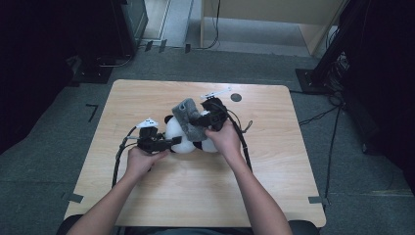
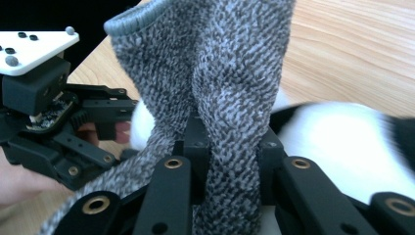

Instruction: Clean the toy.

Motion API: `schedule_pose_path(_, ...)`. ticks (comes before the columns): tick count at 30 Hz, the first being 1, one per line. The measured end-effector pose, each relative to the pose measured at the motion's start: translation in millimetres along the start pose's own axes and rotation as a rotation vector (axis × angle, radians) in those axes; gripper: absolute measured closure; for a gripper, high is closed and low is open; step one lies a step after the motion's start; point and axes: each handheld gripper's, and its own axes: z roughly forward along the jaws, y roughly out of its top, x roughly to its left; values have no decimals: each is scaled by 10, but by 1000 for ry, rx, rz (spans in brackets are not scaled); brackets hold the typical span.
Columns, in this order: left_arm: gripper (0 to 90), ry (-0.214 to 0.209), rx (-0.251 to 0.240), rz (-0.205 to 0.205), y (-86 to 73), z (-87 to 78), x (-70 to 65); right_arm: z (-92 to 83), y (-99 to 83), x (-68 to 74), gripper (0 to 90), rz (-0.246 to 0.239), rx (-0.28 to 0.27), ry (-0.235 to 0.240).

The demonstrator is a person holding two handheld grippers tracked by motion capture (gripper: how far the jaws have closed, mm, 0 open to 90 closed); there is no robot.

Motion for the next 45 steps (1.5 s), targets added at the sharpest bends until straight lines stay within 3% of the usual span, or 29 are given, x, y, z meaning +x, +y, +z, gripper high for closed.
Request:
schedule_pose_path(6, 446, -6, 6, -4, 14, -1, 10, -147, -21, -106, 763, 0, -14, -5)
schedule_pose_path(13, 445, -16, 15, -1, 28, -7, 27, -366, -80, -285, 758, 33, -59, 6)
schedule_pose_path(19, 444, -16, 15, 5, 26, -8, 24, -454, -107, -347, 751, 29, -72, -3)
schedule_pose_path(30, 440, -22, 10, 2, 19, -6, 29, -615, -206, -521, 731, 69, -112, -11)
schedule_pose_path(39, 436, -24, 4, 4, 6, -4, 37, -748, -271, -654, 735, 99, -113, -35)
schedule_pose_path(42, 436, -24, 1, -3, 1, -3, 44, -808, -293, -719, 749, 109, -109, -62)
schedule_pose_path(45, 432, -25, -2, -11, -5, 1, 56, -881, -295, -747, 762, 130, -130, -70)
